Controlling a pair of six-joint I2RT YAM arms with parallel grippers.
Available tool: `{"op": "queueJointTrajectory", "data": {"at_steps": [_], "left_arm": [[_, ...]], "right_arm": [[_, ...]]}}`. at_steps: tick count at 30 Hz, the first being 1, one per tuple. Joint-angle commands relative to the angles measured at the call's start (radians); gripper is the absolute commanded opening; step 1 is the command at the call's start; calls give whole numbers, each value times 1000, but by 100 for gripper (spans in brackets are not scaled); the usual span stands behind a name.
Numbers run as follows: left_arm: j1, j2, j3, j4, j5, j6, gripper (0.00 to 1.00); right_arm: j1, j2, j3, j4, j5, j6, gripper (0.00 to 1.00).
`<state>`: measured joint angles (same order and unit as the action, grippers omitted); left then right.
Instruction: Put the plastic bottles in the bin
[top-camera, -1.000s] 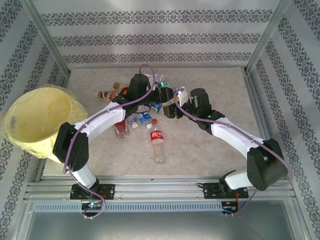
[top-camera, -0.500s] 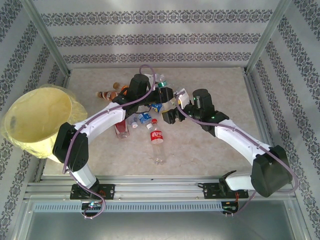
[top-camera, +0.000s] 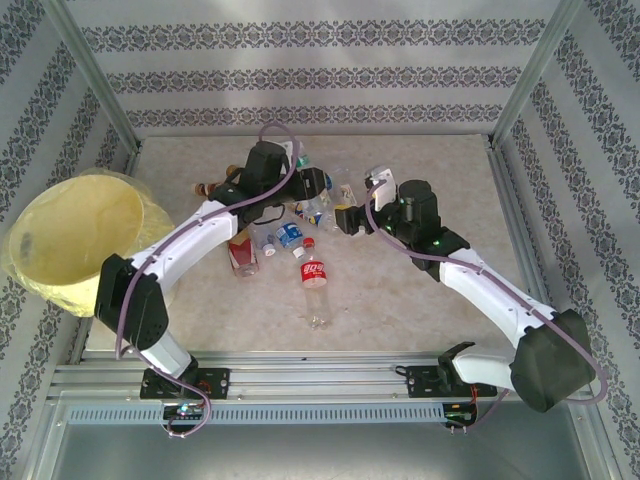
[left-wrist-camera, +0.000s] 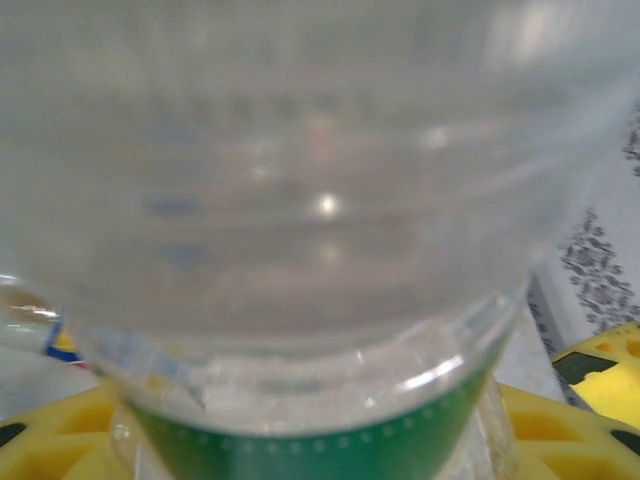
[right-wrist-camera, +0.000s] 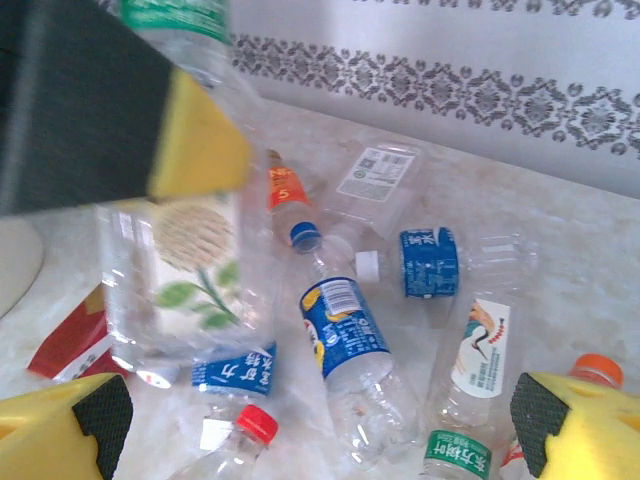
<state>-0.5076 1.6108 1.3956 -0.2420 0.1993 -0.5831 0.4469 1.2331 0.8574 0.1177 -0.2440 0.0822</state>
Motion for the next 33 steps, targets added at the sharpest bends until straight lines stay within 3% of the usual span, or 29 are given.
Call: {"op": "queueJointTrajectory", "data": {"at_steps": [1, 5, 14, 21, 28, 33], "left_arm": [[14, -81, 77, -164, -160, 102, 57], [15, -139, 107, -281, -332, 162, 57], [17, -241, 206, -470, -596, 291, 58], [32, -267, 322, -592, -815, 395, 57], [63, -270, 458, -767, -1027, 411, 59], [191, -290, 507, -876, -1061, 397, 60]], "right_arm": [[-8, -16, -21, 77, 55, 37, 98], [-10, -25, -51, 132, 92, 38, 98], [-13, -28, -66, 156, 152, 44, 98], [-13, -21, -64, 202, 101, 59, 98], [-13, -8, -52, 239, 55, 61, 98], [-13, 13, -52, 288, 67, 67, 98]]}}
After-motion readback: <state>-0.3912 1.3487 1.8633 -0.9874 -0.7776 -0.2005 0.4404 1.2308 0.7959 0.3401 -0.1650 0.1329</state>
